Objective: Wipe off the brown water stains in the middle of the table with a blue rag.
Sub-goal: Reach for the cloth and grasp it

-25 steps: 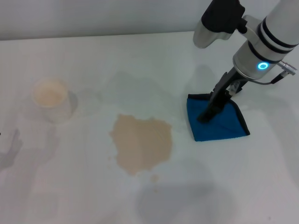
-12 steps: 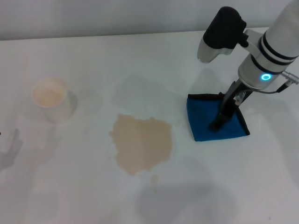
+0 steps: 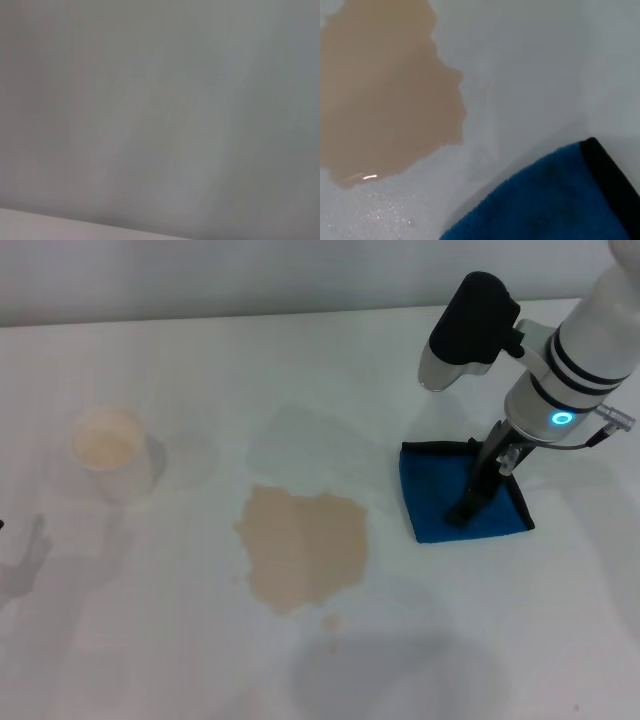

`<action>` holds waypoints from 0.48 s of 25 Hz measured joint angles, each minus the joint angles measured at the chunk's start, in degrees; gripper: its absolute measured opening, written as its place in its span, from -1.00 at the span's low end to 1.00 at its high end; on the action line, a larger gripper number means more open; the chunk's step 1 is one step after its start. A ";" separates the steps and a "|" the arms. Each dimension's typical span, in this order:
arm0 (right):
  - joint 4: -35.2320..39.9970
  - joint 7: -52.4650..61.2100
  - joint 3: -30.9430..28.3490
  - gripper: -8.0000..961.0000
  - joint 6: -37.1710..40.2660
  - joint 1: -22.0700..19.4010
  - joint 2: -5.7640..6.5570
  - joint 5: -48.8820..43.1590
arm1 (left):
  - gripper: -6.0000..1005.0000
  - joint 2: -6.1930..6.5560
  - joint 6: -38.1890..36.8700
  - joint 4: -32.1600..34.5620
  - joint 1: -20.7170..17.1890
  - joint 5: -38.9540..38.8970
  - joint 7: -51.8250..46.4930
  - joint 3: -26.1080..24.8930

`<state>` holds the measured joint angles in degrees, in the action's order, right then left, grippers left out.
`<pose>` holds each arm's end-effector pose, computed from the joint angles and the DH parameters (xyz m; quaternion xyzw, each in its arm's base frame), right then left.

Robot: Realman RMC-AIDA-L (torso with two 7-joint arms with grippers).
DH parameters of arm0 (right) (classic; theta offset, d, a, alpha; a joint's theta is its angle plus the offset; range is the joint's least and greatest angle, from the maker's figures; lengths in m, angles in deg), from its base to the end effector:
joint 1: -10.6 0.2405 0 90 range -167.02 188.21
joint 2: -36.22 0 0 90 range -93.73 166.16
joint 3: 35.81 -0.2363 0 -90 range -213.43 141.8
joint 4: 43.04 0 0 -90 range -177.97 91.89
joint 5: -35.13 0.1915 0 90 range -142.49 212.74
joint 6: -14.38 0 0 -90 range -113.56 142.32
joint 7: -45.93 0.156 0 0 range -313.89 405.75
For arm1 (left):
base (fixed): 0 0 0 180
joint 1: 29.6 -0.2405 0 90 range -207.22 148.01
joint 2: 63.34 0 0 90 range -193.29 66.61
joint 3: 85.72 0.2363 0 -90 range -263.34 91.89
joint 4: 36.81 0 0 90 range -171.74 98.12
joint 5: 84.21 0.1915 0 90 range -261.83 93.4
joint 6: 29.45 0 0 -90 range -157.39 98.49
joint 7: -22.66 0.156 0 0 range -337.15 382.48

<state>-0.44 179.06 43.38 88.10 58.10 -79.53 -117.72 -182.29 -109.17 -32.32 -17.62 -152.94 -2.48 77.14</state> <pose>0.2340 0.3632 -0.0267 -0.9093 0.2727 -0.2764 0.1494 -0.3400 0.2338 -0.0015 -0.6834 -0.3250 -0.3477 0.5535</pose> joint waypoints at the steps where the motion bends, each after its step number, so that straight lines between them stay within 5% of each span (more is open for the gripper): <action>1: -0.29 0.00 0.07 0.72 -0.13 0.10 0.01 0.01 | 0.77 0.03 -0.02 0.00 0.02 0.00 0.00 0.00; 12: -0.77 -0.03 0.16 0.72 -0.01 0.21 0.01 0.07 | 0.77 0.04 -0.09 -0.19 0.06 -0.06 0.00 -0.18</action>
<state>-1.21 179.03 43.55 88.09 58.31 -79.52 -117.64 -182.26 -109.26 -32.51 -17.56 -153.00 -2.48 76.96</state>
